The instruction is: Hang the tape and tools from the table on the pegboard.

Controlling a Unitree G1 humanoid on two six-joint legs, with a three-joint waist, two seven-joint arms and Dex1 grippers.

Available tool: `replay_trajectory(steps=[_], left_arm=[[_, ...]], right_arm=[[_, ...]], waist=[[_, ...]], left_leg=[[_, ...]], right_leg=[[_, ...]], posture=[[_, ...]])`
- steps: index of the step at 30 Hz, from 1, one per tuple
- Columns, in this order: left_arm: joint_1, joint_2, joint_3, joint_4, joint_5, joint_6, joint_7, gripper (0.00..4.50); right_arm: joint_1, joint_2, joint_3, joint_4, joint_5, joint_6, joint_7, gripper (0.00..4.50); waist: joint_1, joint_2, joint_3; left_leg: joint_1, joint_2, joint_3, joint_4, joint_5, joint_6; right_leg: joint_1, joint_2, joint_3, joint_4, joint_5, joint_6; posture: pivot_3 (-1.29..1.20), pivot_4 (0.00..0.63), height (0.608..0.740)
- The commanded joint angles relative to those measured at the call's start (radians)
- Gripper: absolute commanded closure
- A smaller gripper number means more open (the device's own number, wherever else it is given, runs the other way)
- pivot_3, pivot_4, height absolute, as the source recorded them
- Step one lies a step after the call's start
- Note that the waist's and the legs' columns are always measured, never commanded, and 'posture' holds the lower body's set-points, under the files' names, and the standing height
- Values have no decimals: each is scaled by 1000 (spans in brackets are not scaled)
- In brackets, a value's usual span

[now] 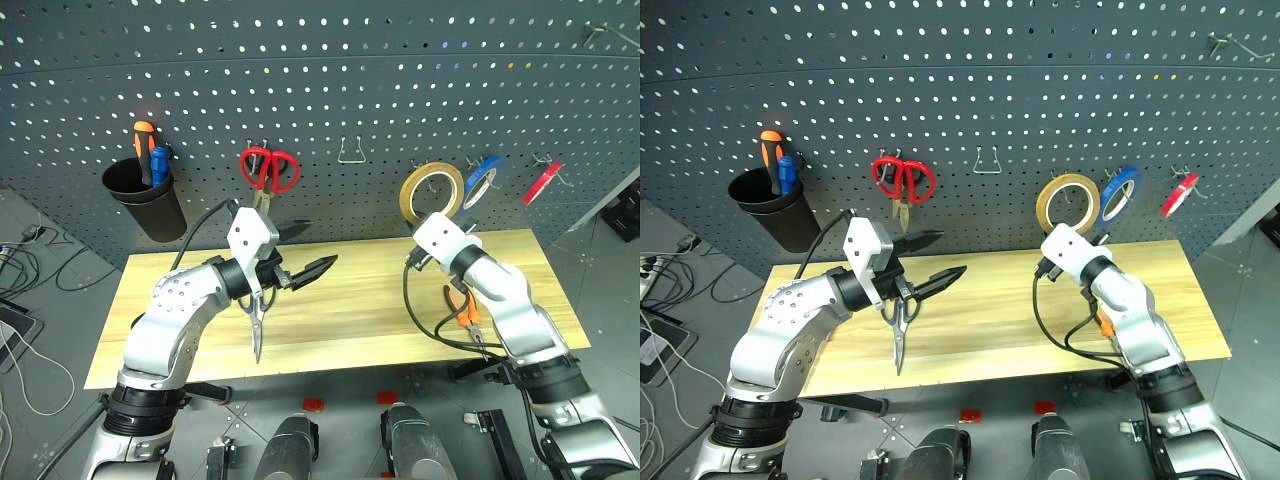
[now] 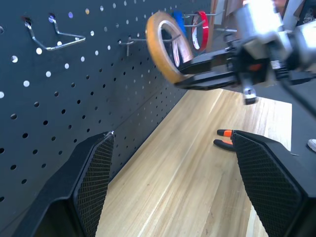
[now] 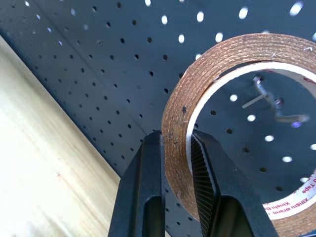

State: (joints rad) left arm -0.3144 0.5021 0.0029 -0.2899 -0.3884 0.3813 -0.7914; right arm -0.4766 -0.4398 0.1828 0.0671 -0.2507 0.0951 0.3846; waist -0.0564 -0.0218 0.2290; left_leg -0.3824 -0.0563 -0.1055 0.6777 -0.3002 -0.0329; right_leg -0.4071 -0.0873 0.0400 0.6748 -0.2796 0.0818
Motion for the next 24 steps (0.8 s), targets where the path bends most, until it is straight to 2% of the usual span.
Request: replay_trajectory(steps=[1,6,9,12,14,18,24], left_arm=[[-16,3,-11,-34,8,-20,5,506],[-24,16,-27,-2,35,-51,-17,506],[-15,55,-47,32,66,-88,-62,506],[-17,105,-71,98,102,-144,-133,506],[-30,122,-86,136,116,-175,-167,506],[-56,113,-120,178,138,-219,-203,506],[-67,93,-163,188,159,-249,-223,506]], right_arm=[[-37,14,-28,23,36,-48,2,3699],[86,24,-60,-99,63,63,6,2120],[216,56,-116,-223,98,252,-9,1059],[326,104,-185,-316,125,521,-40,68],[365,136,-220,-354,131,675,-72,27],[349,187,-256,-356,145,849,-117,27],[254,177,-265,-181,159,864,-152,27]], waist=[[0,0,0],[4,0,0],[7,0,0],[5,0,0],[1,0,0],[-3,1,0],[-8,1,0]], left_leg=[[0,0,0,0,0,0],[-1,0,0,0,0,0],[-1,0,0,0,0,0],[-1,-1,0,0,0,0],[-1,-1,0,0,0,0],[0,-1,0,0,-1,2],[0,-1,1,0,-1,2]], right_leg=[[0,0,0,0,0,0],[0,0,0,-1,0,0],[-1,0,0,-1,0,0],[-1,-1,1,0,0,0],[-1,0,1,2,0,0],[-1,0,1,3,0,0],[-2,0,2,3,0,0]], posture=[[-43,185,740],[-53,186,740],[-67,189,740],[-76,191,740],[-84,192,740],[-96,193,740],[-100,193,740]])
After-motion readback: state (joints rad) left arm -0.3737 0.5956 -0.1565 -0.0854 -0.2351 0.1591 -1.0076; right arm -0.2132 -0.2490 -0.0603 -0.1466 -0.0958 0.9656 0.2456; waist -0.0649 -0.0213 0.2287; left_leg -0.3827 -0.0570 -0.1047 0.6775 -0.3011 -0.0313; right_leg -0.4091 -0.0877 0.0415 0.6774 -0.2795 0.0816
